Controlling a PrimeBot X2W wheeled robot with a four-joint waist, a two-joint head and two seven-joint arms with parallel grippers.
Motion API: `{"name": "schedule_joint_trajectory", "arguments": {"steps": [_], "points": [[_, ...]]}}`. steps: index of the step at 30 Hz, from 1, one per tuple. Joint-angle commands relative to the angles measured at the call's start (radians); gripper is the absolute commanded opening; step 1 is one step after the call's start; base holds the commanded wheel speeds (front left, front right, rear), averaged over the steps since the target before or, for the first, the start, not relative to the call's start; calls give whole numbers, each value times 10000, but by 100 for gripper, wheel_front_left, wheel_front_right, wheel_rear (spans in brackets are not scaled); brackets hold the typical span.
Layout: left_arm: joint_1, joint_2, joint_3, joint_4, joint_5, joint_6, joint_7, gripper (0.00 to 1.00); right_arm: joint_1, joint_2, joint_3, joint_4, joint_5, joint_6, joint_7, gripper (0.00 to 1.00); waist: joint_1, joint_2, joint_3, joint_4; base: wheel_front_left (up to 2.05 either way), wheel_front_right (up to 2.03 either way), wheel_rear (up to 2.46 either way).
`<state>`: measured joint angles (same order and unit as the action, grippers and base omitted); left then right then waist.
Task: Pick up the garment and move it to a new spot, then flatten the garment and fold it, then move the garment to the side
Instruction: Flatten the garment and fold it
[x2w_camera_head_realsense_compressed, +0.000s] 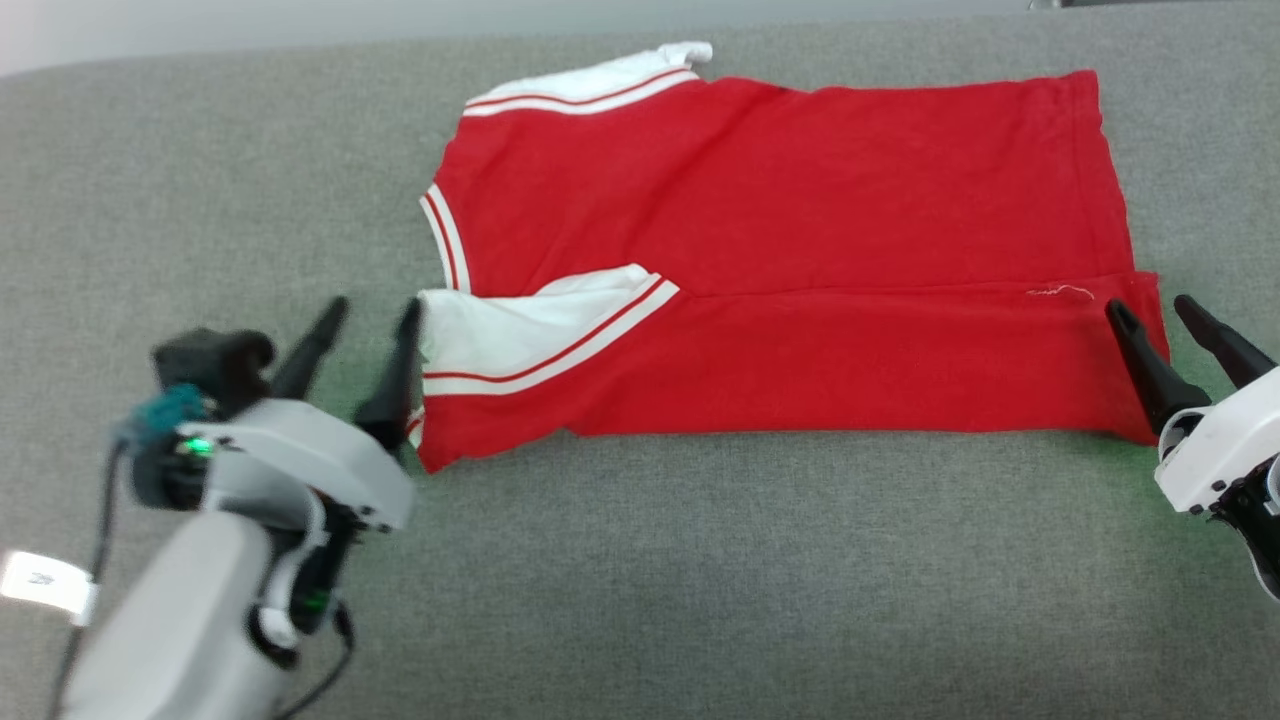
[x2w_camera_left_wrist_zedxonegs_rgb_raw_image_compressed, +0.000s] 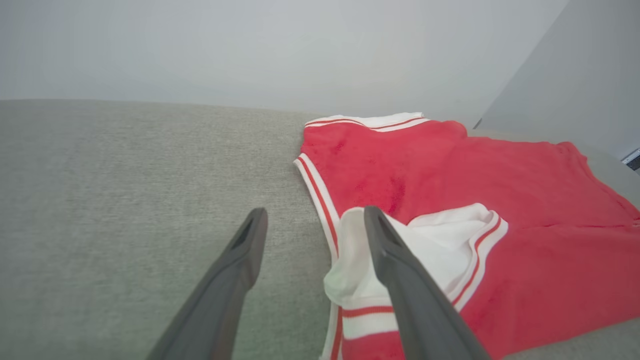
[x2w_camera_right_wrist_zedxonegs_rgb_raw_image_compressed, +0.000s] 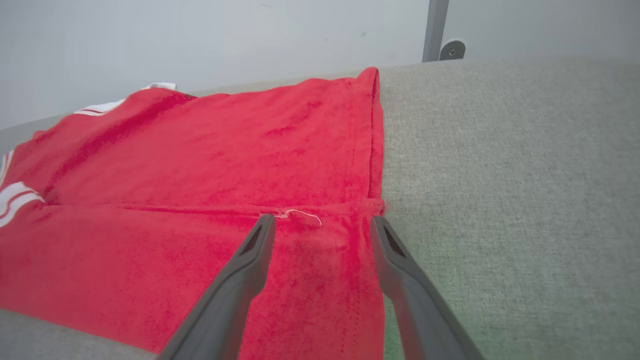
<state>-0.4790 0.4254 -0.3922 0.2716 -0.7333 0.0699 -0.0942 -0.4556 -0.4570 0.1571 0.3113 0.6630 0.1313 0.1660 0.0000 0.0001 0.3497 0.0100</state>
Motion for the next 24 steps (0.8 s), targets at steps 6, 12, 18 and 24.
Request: {"name": "schedule_joint_trajectory", "arguments": {"steps": [6,12,18,24], "points": [[597,1520,304,-2798,-206,789,2110,100,319,54,-69,-756,-40,-12,-2,100,0,-1,-82,-103,0,0,0],[1110,2425,-60,-4409,-1128,1449,5222,100,373,232,-56,-1266,-197,-12,109,100,0,-1,86,-348,0,0,0],[1264,2906,-348,-4690,-1788,1947,7235,100,270,434,42,-1468,-267,-12,175,100,0,-1,306,-714,0,0,0],[1225,2986,-103,-4346,-1916,2111,7284,100,343,450,-59,-1480,-250,-12,118,100,0,-1,549,-1000,0,0,0]]}}
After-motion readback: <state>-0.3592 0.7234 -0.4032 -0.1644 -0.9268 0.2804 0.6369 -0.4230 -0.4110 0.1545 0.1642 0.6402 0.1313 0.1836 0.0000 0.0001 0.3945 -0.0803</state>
